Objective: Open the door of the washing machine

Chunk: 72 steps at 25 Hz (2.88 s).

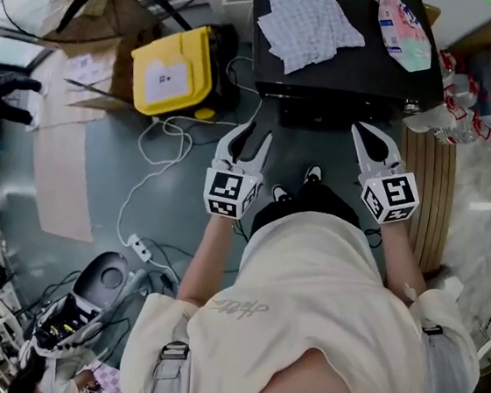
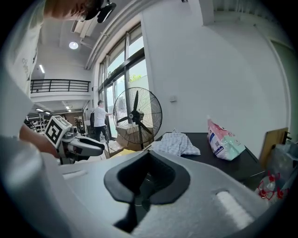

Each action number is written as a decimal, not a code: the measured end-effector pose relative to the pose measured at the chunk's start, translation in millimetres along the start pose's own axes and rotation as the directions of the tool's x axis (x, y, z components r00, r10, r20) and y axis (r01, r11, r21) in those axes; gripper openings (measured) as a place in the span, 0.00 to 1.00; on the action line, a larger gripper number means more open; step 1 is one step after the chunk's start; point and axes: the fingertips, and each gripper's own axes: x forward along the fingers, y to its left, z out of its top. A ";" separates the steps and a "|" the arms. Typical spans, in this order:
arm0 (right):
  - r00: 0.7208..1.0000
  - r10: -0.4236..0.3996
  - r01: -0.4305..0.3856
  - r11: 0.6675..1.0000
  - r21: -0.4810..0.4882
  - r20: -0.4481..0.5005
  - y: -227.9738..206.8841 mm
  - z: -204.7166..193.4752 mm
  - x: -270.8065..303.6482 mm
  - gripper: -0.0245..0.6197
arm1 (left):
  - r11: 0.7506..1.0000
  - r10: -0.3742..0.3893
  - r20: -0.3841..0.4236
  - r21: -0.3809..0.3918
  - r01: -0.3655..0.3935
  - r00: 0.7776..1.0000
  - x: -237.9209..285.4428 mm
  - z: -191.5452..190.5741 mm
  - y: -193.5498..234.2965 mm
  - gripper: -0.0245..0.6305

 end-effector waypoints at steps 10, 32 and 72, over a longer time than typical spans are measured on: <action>0.999 0.047 -0.047 0.998 0.036 0.000 -58.0 -7.9 25.3 0.04 | 0.998 -0.034 -0.238 0.046 0.046 0.971 92.7 -85.2 -0.2 0.32; 0.983 -0.005 0.027 0.993 0.119 -0.184 -137.7 -57.8 2.6 0.04 | 0.986 -0.082 -0.610 0.067 0.155 0.788 212.1 -256.3 17.7 0.34; 0.968 -0.099 0.130 0.984 0.125 -0.233 -87.9 -97.5 -53.5 0.04 | 0.951 -0.094 -0.799 0.104 0.290 0.594 161.6 -346.9 -43.8 0.18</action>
